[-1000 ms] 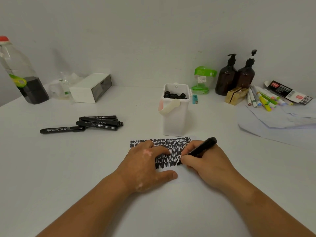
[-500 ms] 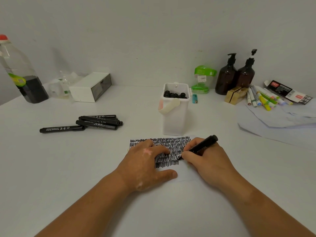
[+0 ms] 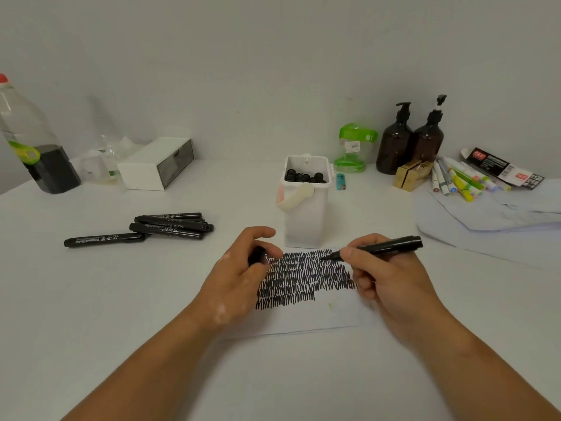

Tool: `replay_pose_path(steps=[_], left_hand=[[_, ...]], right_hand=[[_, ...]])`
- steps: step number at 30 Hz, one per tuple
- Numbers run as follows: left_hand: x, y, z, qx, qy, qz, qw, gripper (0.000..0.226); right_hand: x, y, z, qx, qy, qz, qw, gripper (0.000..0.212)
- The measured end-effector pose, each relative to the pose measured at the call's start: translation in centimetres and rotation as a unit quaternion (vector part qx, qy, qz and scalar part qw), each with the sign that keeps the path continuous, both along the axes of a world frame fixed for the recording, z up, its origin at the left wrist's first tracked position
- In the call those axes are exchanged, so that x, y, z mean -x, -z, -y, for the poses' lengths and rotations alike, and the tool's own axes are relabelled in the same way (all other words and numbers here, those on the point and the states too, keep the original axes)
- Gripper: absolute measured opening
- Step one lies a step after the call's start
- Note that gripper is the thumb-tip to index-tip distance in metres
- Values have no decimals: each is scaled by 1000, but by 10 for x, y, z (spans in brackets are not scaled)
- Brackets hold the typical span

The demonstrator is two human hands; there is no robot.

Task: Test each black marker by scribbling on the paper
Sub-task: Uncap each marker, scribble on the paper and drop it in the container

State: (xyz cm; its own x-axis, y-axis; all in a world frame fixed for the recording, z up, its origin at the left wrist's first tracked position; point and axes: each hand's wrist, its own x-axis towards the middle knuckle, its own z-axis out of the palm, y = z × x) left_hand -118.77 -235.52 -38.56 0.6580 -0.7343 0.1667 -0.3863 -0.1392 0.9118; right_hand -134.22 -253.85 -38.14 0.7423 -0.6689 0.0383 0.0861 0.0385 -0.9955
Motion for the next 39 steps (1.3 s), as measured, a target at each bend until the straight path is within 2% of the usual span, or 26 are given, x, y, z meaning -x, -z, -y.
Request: replay_pose_path(steps=[3, 5, 8, 10, 15, 20, 24, 28, 31, 35, 39], left_hand=[[-1, 0, 0, 11, -11, -25, 1000, 51], [-2, 0, 1, 37, -18, -75, 996, 54], [-3, -1, 0, 44, -16, -110, 993, 38], [-2, -2, 0, 33, -8, -101, 994, 29], [1, -3, 0, 28, 26, -50, 998, 24], [2, -2, 1, 30, 58, -36, 997, 24], [3, -1, 1, 25, 82, -21, 996, 24], [4, -1, 0, 32, 118, -16, 992, 18], [6, 0, 1, 58, 131, -52, 988, 17], [13, 2, 5, 94, 139, -156, 973, 19], [18, 0, 7, 121, 136, -202, 962, 22]], right_hand=[[-1, -3, -1, -12, -7, 17, 1000, 13], [0, -5, -3, -62, -27, 44, 997, 5], [0, -6, -2, -119, -36, 62, 990, 19], [-1, -6, -3, -121, -29, 69, 990, 17], [2, -8, -1, -52, -31, 73, 995, 8], [2, -6, -2, -43, -48, 76, 995, 5], [2, -6, -5, -19, -68, 62, 996, 7], [2, -7, -11, 18, -96, 35, 995, 19], [4, -10, -12, 53, -91, 14, 994, 16], [4, -10, -18, 136, -99, -14, 986, 17], [0, -10, -25, 130, -93, 2, 987, 14]])
